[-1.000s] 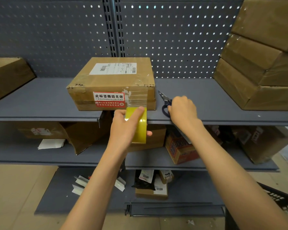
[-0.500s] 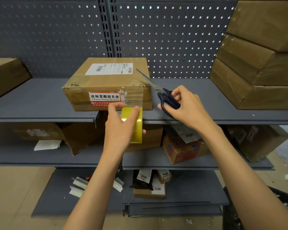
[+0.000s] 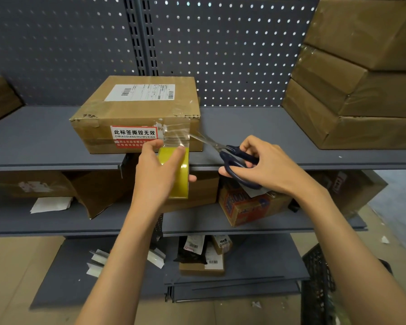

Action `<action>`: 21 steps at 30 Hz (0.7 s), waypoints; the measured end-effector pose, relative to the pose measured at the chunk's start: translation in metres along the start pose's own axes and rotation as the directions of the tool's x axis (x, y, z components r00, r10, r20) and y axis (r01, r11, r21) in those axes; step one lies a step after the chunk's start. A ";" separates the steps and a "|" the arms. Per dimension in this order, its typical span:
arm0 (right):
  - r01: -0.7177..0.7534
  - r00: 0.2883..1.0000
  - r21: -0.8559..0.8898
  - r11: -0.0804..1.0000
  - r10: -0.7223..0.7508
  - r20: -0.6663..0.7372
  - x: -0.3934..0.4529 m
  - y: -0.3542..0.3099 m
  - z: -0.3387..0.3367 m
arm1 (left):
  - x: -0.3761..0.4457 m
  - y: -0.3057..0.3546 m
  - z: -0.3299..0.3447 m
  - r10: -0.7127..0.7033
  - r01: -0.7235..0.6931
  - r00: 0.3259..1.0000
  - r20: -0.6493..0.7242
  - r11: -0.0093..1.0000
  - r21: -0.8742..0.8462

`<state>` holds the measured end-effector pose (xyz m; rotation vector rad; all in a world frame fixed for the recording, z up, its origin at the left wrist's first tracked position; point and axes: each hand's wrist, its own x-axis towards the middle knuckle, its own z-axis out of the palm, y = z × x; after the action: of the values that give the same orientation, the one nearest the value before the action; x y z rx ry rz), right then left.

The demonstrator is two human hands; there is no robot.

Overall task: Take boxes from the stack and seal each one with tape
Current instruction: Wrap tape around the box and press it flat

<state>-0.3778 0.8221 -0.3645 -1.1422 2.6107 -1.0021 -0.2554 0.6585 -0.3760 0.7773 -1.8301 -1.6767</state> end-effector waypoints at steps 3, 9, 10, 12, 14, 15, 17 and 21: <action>-0.013 0.999 -0.003 1.000 0.013 0.033 -0.001 0.003 -0.001 | 0.001 -0.001 -0.001 0.008 -0.008 1.000 -0.007 1.000 0.023; -0.026 0.992 0.043 0.999 0.020 0.122 0.008 0.000 0.004 | 0.002 0.003 0.000 -0.035 0.035 0.999 0.005 0.998 -0.060; -0.026 0.991 0.055 0.998 0.018 0.136 0.011 -0.001 0.006 | 0.002 0.004 0.000 -0.048 0.049 0.999 0.008 0.996 -0.079; -0.020 0.988 0.068 0.997 0.009 0.153 0.015 -0.003 0.008 | 0.002 0.007 0.001 -0.080 0.082 0.997 0.024 0.989 -0.125; -0.020 0.986 0.087 0.996 0.006 0.164 0.019 -0.004 0.010 | 0.002 0.009 0.000 -0.102 0.107 0.994 0.039 0.984 -0.142; -0.023 0.986 0.102 0.994 0.006 0.168 0.021 -0.005 0.010 | 0.002 0.009 0.000 -0.107 0.112 0.993 0.043 0.983 -0.148; -0.026 0.984 0.133 0.991 0.003 0.175 0.024 -0.006 0.011 | 0.003 0.011 -0.002 -0.117 0.123 0.992 0.051 0.979 -0.160; -0.018 0.980 0.139 0.990 -0.010 0.200 0.030 -0.005 0.011 | 0.003 0.013 -0.005 -0.131 0.141 0.989 0.072 0.977 -0.160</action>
<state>-0.3923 0.7936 -0.3654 -1.1396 2.3464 -0.9952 -0.2544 0.6541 -0.3623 0.8045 -1.6849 -1.9312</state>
